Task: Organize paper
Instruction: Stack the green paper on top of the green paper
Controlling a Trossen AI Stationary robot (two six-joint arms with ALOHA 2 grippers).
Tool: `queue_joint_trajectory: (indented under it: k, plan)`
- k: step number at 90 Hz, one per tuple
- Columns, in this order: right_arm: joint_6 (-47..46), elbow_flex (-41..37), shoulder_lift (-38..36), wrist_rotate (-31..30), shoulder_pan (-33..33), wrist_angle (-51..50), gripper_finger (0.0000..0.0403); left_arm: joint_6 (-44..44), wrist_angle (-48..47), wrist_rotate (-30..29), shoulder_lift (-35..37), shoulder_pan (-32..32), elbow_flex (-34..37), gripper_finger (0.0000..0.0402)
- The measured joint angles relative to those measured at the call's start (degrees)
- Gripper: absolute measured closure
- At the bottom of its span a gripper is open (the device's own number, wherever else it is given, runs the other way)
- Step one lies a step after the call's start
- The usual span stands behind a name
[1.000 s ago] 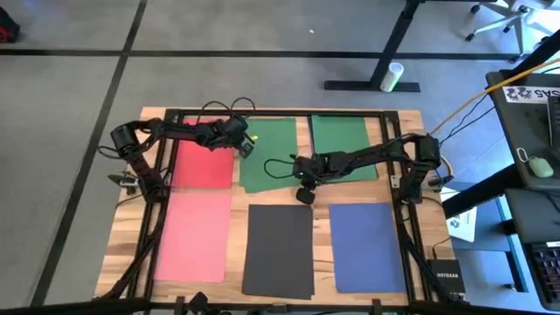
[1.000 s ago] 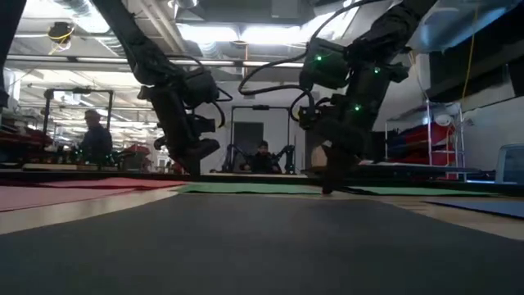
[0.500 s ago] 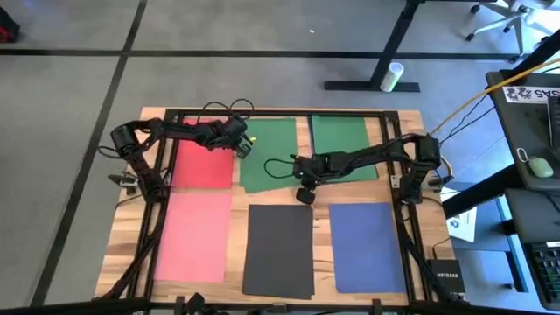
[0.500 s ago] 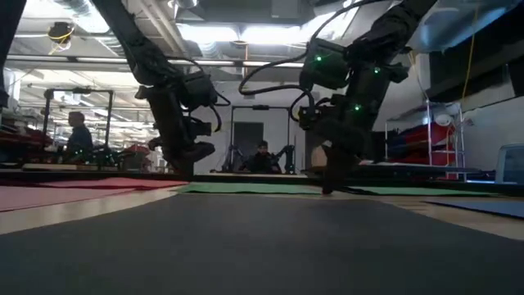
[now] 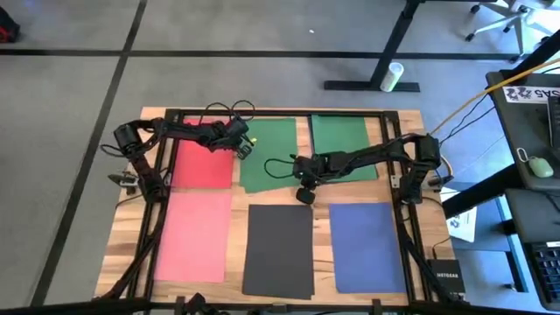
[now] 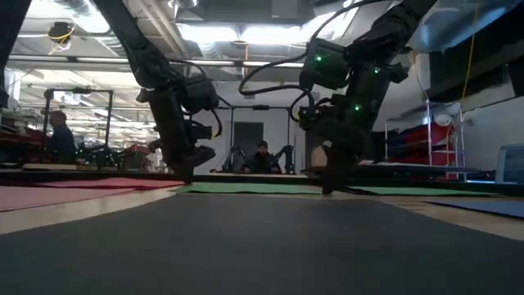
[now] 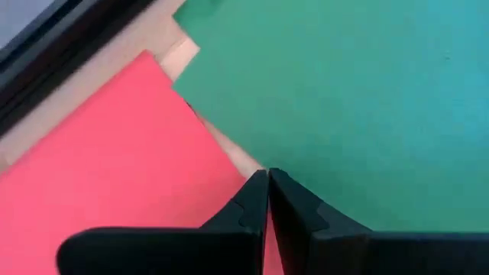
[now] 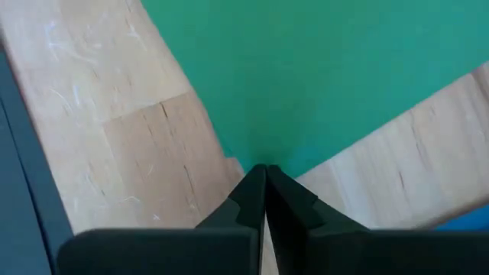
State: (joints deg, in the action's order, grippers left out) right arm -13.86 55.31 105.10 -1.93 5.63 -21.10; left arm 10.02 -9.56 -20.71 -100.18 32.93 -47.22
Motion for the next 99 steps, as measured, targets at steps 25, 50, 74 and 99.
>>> queue_joint_trajectory:
  k: [25, 50, 74, 99]
  plan:
    - [0.04, -0.02, 0.00, 0.00, -0.02, 0.09, 0.0403, 0.23, 0.43, 0.13, -0.61, 0.34, -0.51, 0.0402]
    - [0.63, -0.11, -1.59, 1.54, -0.06, 0.13, 0.0403, -1.48, 1.80, 1.03, -0.96, 0.98, -1.97, 0.0402]
    - [2.52, -0.24, -6.10, 1.98, -0.09, -2.45, 0.0403, -1.48, 1.62, 0.83, -0.96, 1.14, -2.01, 0.0402]
    - [3.38, -0.25, -5.21, 0.42, -0.04, -5.90, 0.0403, -1.49, -2.83, 0.58, 0.72, -1.59, -2.06, 0.0402]
